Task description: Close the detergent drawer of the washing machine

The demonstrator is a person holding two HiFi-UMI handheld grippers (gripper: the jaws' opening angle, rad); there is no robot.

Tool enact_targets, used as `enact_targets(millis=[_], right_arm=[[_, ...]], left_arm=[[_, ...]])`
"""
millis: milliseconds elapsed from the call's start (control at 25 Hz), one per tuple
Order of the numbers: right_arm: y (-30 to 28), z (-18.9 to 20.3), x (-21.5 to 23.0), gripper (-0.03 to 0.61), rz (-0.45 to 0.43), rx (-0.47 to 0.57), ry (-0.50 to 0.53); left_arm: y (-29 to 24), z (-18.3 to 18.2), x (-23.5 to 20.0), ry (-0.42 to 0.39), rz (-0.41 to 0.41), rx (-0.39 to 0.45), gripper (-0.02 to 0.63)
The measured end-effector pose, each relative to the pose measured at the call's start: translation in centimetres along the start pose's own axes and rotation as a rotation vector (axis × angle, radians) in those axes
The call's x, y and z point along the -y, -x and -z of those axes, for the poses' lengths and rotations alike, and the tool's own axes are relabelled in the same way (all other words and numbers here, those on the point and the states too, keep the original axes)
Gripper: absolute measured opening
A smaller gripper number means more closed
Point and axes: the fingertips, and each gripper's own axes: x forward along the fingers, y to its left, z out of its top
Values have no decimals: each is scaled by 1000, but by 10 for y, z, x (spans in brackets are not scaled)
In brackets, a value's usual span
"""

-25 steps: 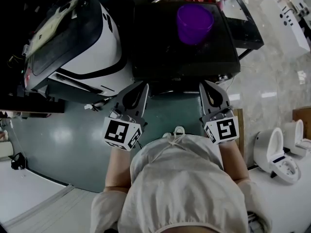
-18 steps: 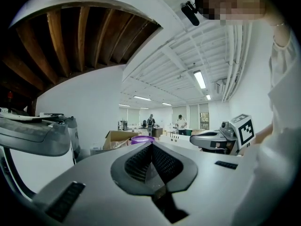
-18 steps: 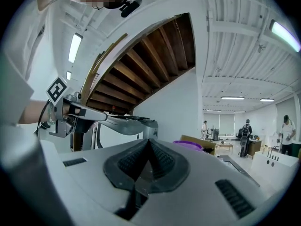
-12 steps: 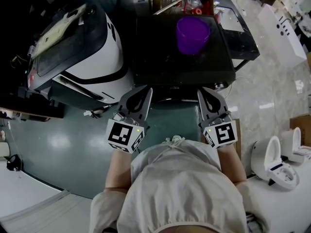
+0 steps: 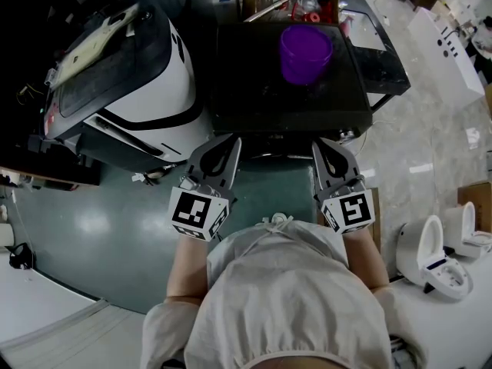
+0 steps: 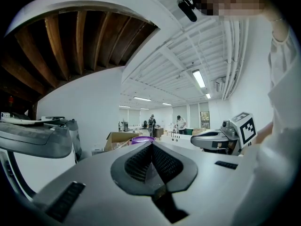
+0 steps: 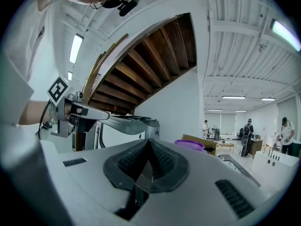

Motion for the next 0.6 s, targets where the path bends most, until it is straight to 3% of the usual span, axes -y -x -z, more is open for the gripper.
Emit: enact_targets(millis=[600], right_arm=[[8, 0, -5, 2, 0, 13, -10]], left_arm=[[7, 4, 1, 23, -25, 4, 18]])
